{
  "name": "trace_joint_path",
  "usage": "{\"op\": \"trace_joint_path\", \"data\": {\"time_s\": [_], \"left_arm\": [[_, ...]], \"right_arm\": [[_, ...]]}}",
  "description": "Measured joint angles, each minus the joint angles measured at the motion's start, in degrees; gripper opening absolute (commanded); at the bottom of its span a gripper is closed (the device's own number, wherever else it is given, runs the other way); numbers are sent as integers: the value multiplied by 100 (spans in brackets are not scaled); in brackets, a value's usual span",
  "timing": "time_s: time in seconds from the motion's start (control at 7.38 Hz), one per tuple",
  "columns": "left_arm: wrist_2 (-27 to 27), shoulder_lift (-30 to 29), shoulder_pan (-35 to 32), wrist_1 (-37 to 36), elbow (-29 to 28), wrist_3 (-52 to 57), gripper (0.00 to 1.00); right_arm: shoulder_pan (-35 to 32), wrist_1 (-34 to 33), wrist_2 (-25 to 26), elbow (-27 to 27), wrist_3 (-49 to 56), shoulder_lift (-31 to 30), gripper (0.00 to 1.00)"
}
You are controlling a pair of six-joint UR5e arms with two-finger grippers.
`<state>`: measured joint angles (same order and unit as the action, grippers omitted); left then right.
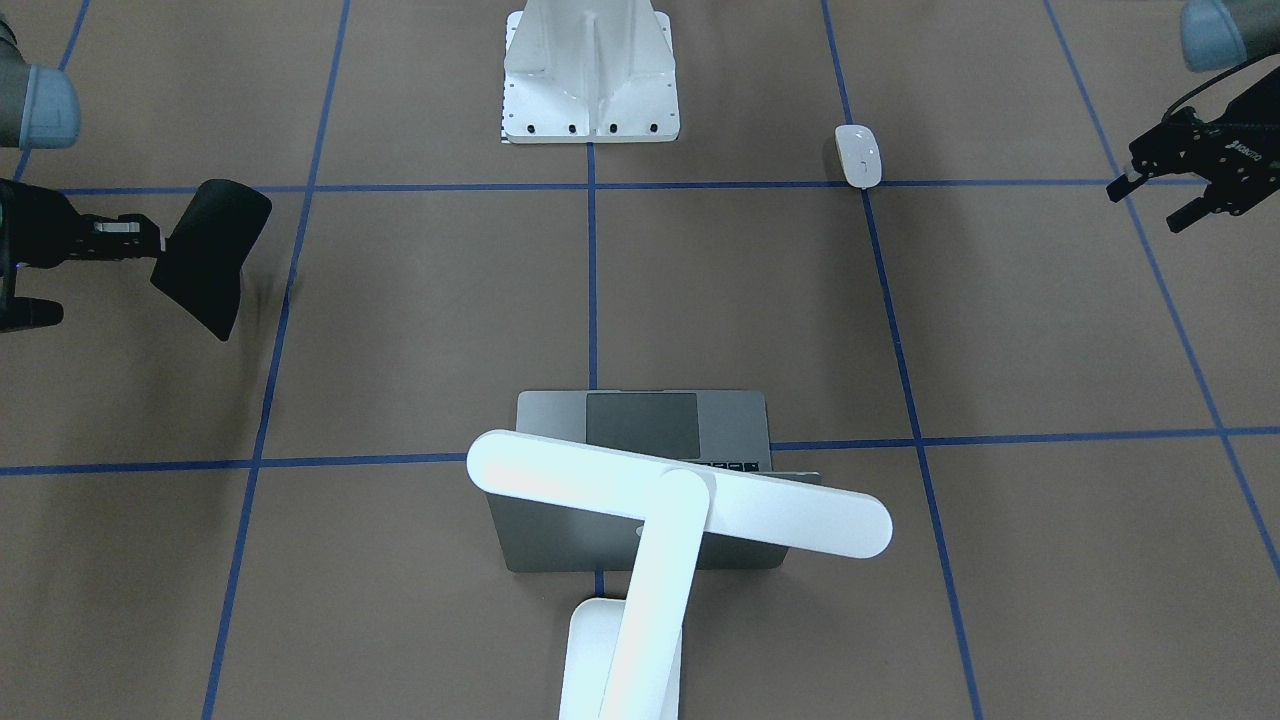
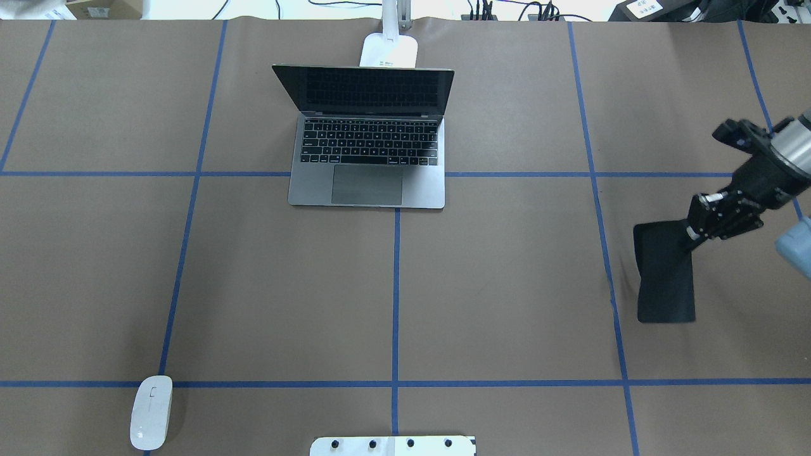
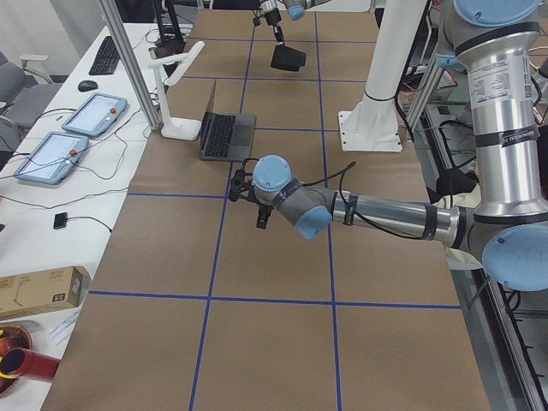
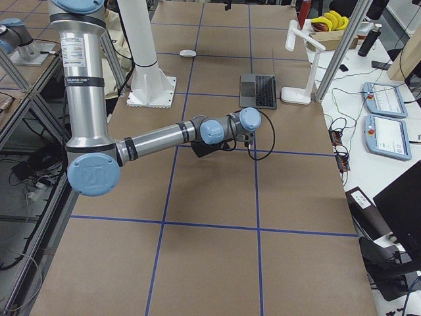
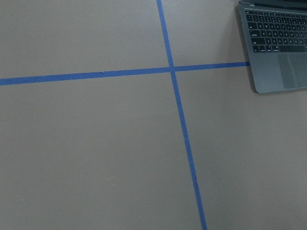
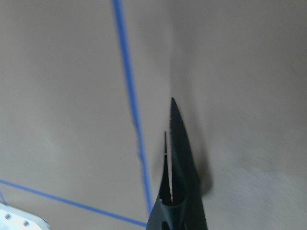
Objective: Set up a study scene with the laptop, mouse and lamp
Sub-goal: 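Carry the black mouse pad with the right gripper beside the laptop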
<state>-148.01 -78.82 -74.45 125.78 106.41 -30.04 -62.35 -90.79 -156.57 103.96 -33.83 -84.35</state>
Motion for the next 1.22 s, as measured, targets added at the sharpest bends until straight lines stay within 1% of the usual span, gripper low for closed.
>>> {"op": "trace_joint_path", "data": {"time_s": [0.27, 0.41, 0.54, 0.81, 0.95, 1.22], "left_arm": [[30, 2, -193, -5, -126, 360, 100], [41, 1, -331, -3, -245, 619, 100], [48, -1, -461, -3, -367, 872, 100], [46, 0, -687, -1, -485, 1155, 100], [29, 7, -762, 5, -489, 1207, 100], [-1, 31, -891, 18, -465, 1267, 100]], "right_arm": [[93, -12, 772, 216, -994, 747, 0], [237, -86, 1243, 259, -1479, 1178, 0], [400, -340, 1802, 302, -1831, 1635, 0], [635, -987, 2801, 397, -2032, 2362, 0], [735, -1201, 3207, 453, -2049, 2593, 0], [1053, -1909, 4089, 629, -2057, 3043, 0]]}}
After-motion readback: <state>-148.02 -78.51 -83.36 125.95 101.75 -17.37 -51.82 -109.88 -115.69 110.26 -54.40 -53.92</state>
